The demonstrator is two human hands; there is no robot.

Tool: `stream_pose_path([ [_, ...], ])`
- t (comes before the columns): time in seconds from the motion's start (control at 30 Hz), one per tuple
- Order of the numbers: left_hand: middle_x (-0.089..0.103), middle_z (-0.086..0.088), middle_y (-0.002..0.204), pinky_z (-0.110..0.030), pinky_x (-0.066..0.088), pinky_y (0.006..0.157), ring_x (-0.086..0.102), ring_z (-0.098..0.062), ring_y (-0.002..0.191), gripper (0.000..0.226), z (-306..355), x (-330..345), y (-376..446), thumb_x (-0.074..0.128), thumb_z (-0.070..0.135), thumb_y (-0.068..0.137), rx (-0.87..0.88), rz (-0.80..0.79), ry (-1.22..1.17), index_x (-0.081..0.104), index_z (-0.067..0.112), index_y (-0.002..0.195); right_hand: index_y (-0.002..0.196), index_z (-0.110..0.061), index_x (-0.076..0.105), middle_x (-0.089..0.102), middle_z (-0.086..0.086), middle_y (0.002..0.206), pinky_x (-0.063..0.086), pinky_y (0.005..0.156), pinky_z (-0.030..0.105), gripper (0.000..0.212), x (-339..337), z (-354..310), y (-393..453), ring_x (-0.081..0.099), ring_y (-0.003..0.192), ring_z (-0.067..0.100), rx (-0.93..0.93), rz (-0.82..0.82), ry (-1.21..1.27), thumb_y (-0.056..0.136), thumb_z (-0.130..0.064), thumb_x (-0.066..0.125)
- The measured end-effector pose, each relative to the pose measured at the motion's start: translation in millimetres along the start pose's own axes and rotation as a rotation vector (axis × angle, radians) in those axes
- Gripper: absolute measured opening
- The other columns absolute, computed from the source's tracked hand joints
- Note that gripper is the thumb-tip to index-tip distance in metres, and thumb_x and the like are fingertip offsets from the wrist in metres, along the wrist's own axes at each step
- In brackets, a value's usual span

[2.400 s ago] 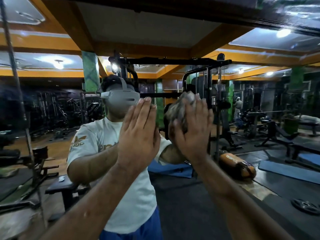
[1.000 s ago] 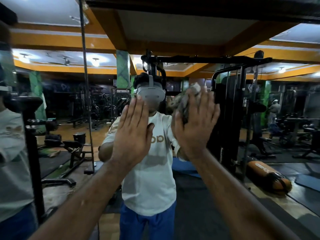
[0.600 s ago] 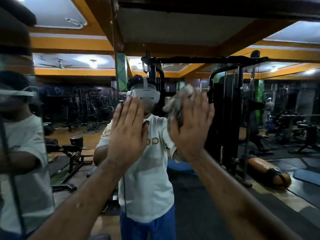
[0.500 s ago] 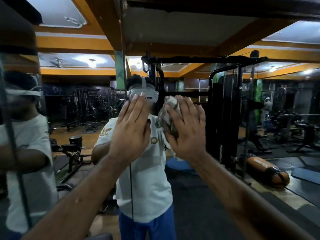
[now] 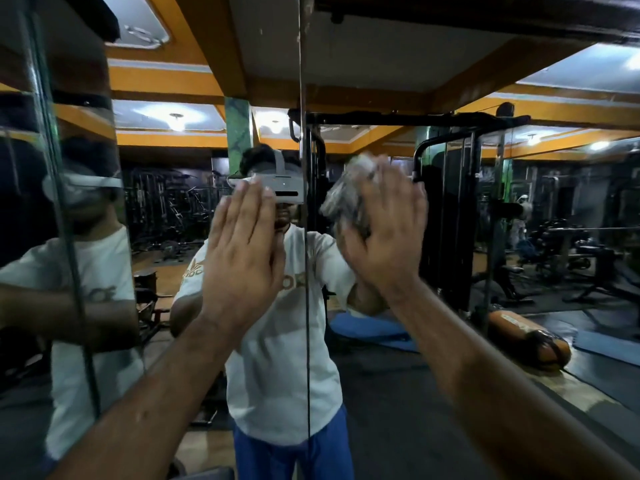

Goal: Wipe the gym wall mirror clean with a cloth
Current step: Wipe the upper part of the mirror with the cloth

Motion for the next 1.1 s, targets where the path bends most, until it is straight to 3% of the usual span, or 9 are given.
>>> stream_pose_path([
  [0.07, 0.019, -0.021, 0.165, -0.045, 0.007, 0.127, 0.009, -0.03, 0.155, 0.065, -9.7, -1.5, -2.9, 0.044, 0.031, 0.103, -0.053, 0.002, 0.048, 0.027, -0.002, 0.156, 0.16, -0.023, 0.035, 0.033, 0.015, 0.168, 0.014, 0.127, 0.06, 0.071, 6.6, -17.4, 14.6, 0.025, 0.157, 0.034, 0.23, 0.079, 0.013, 0.097, -0.048, 0.054],
  [0.1, 0.016, -0.02, 0.166, -0.045, 0.006, 0.127, 0.007, -0.029, 0.156, 0.066, -13.1, -1.3, -4.1, 0.042, 0.033, 0.104, -0.053, -0.017, 0.061, 0.024, -0.002, 0.157, 0.161, -0.022, 0.036, 0.031, 0.014, 0.168, 0.012, 0.127, 0.06, 0.071, 9.8, -30.5, 17.4, 0.024, 0.157, 0.034, 0.219, 0.07, 0.02, 0.097, -0.049, 0.053],
  [0.27, 0.019, -0.016, 0.166, -0.045, 0.01, 0.127, 0.011, -0.027, 0.156, 0.065, -27.3, -13.0, -6.1, 0.043, 0.023, 0.098, -0.006, -0.028, -0.067, 0.027, 0.001, 0.157, 0.159, -0.02, 0.043, 0.03, 0.016, 0.169, 0.007, 0.128, 0.056, 0.079, 10.9, -51.6, 1.3, 0.022, 0.158, 0.034, -0.266, -0.128, 0.012, 0.087, -0.041, 0.068],
  [0.43, 0.02, -0.019, 0.165, -0.046, 0.01, 0.127, 0.011, -0.03, 0.156, 0.062, -47.3, -22.2, -14.5, 0.043, 0.027, 0.103, -0.209, 0.079, 0.044, 0.028, 0.0, 0.156, 0.159, -0.021, 0.04, 0.031, 0.015, 0.168, 0.009, 0.127, 0.057, 0.074, 20.6, -69.3, 39.6, 0.024, 0.157, 0.035, 0.084, 0.034, -0.017, 0.093, -0.048, 0.058],
  [0.63, 0.023, -0.019, 0.164, -0.049, 0.015, 0.126, 0.015, -0.029, 0.155, 0.062, -61.6, -30.9, -21.1, 0.046, 0.02, 0.099, -0.143, 0.091, -0.025, 0.031, -0.002, 0.155, 0.16, -0.023, 0.04, 0.028, 0.013, 0.17, -0.001, 0.128, 0.051, 0.074, 22.6, -97.3, 37.4, 0.021, 0.158, 0.033, -0.349, -0.175, 0.03, 0.092, -0.05, 0.052],
  [0.83, 0.016, -0.015, 0.167, -0.046, 0.012, 0.126, 0.008, -0.026, 0.156, 0.062, -82.3, -33.9, -26.6, 0.039, 0.03, 0.104, -0.216, 0.063, 0.066, 0.026, 0.001, 0.157, 0.16, -0.022, 0.041, 0.028, 0.014, 0.17, 0.01, 0.127, 0.057, 0.076, 34.4, -120.2, 61.3, 0.021, 0.158, 0.035, -0.026, -0.023, 0.017, 0.091, -0.045, 0.059],
  [0.93, 0.019, -0.015, 0.166, -0.047, 0.016, 0.125, 0.013, -0.027, 0.156, 0.062, -87.3, -37.6, -28.0, 0.042, 0.023, 0.1, -0.174, 0.072, 0.001, 0.029, 0.0, 0.156, 0.159, -0.021, 0.042, 0.03, 0.014, 0.169, 0.011, 0.127, 0.06, 0.077, 38.9, -142.8, 49.2, 0.023, 0.158, 0.035, -0.341, -0.15, 0.071, 0.088, -0.043, 0.063],
  [1.0, 0.024, -0.016, 0.165, -0.046, 0.016, 0.126, 0.017, -0.029, 0.155, 0.062, -89.9, -42.5, -31.8, 0.044, 0.02, 0.099, -0.216, 0.128, -0.022, 0.031, -0.001, 0.155, 0.158, -0.022, 0.044, 0.032, 0.014, 0.168, 0.013, 0.127, 0.061, 0.076, 37.2, -137.4, 55.4, 0.025, 0.157, 0.035, -0.418, -0.18, 0.062, 0.087, -0.043, 0.06],
  [1.1, 0.025, -0.017, 0.164, -0.042, 0.013, 0.126, 0.019, -0.03, 0.154, 0.06, -91.4, -46.0, -40.9, 0.046, 0.021, 0.1, -0.368, 0.235, 0.01, 0.032, -0.001, 0.155, 0.159, -0.022, 0.043, 0.031, 0.014, 0.169, 0.014, 0.126, 0.063, 0.075, 40.1, -138.2, 76.3, 0.024, 0.157, 0.036, -0.158, -0.074, 0.034, 0.089, -0.046, 0.054],
])
Point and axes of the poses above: each hand's wrist, its own y-axis towards the middle knuckle, its own x-axis out of the palm, z = x × y, the point moved 1 cm from there along y, towards the middle knuckle
